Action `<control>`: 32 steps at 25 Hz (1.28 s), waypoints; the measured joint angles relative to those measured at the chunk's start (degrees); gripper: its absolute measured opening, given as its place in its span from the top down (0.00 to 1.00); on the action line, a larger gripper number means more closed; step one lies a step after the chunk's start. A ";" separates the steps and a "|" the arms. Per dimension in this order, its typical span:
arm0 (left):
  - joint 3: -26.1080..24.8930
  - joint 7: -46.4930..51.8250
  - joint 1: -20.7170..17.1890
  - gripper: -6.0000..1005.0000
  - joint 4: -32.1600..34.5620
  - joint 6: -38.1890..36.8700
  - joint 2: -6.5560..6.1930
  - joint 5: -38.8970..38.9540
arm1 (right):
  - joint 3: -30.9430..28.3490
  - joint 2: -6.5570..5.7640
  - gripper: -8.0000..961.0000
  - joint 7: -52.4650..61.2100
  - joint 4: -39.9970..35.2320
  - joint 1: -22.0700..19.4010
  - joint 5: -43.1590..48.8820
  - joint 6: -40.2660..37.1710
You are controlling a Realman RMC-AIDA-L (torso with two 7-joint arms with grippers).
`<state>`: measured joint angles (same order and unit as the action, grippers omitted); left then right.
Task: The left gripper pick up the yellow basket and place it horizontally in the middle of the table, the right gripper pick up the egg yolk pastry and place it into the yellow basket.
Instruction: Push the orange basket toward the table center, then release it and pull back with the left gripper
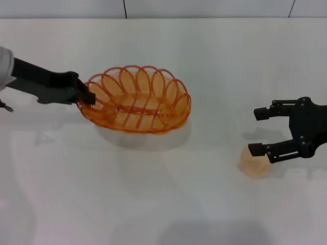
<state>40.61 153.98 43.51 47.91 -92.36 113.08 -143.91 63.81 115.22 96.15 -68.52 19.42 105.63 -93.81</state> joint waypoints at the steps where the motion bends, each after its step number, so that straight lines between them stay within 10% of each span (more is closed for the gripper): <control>1: 0.04 0.00 0.04 0.91 -0.56 0.37 0.08 -0.17 | 0.06 0.00 0.10 0.00 -0.04 0.00 0.00 -0.06; 32: 4.48 0.26 2.00 0.91 -8.82 9.61 1.95 -1.62 | 0.79 0.00 0.10 -0.59 0.22 0.44 -0.34 -1.01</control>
<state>45.09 154.24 45.50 39.10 -82.74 115.03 -145.53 64.60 115.22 95.56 -68.29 19.86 105.29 -94.82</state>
